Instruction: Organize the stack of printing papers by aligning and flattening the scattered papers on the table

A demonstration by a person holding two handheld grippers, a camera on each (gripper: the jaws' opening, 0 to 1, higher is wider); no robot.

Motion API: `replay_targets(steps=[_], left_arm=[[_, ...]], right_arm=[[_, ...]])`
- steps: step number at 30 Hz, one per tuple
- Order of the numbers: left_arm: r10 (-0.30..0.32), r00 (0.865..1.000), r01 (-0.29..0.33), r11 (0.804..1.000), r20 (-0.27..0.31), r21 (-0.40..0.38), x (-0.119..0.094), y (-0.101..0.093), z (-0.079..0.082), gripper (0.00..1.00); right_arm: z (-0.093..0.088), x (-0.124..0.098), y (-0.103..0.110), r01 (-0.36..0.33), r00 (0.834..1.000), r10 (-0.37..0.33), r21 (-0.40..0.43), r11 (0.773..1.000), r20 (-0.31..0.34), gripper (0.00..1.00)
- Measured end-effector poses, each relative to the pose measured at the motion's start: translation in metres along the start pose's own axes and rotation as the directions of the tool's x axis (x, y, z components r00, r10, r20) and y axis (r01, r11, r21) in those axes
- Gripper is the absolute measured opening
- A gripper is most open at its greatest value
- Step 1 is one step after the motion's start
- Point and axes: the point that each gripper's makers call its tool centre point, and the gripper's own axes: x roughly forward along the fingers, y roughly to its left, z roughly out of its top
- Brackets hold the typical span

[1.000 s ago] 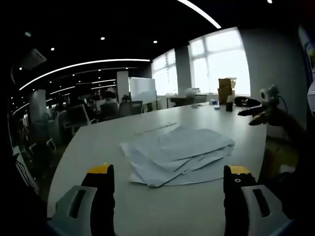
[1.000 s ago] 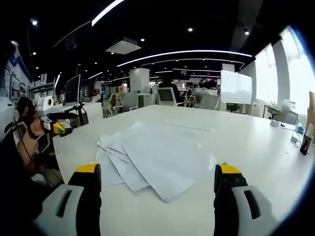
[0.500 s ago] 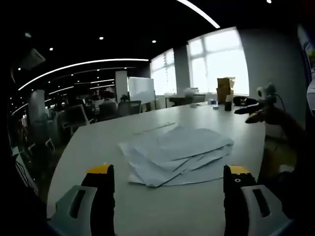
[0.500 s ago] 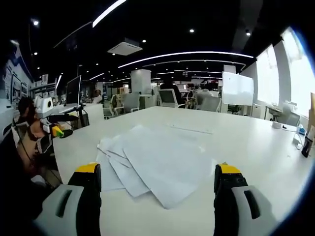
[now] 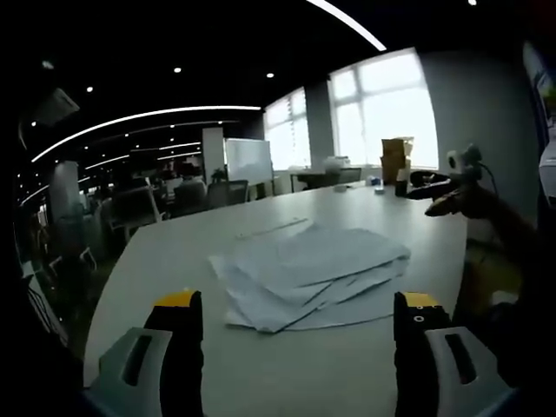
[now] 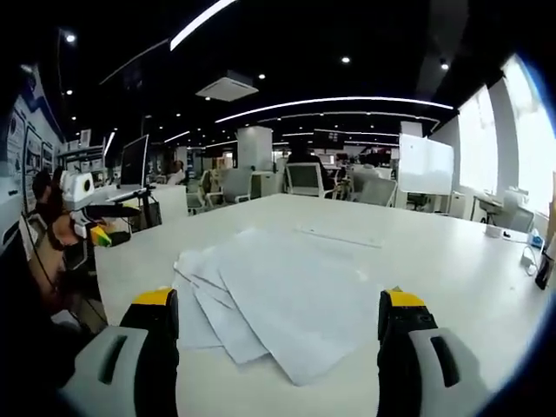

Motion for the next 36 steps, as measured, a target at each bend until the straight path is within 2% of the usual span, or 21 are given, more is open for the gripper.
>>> replay_targets(steps=[16,36], left_arm=[[-0.008,1.000,0.008,1.000,-0.005,-0.002,0.003,-0.002,-0.001,0.93],[-0.014,1.000,0.014,1.000,0.002,-0.001,0.003,-0.006,-0.001,0.93]], right_arm=[[0.001,0.015,-0.008,0.003,1.000,-0.004,0.037,0.999,0.018,0.90],[0.003,0.035,-0.015,0.012,1.000,-0.012,0.027,1.000,0.013,0.90]])
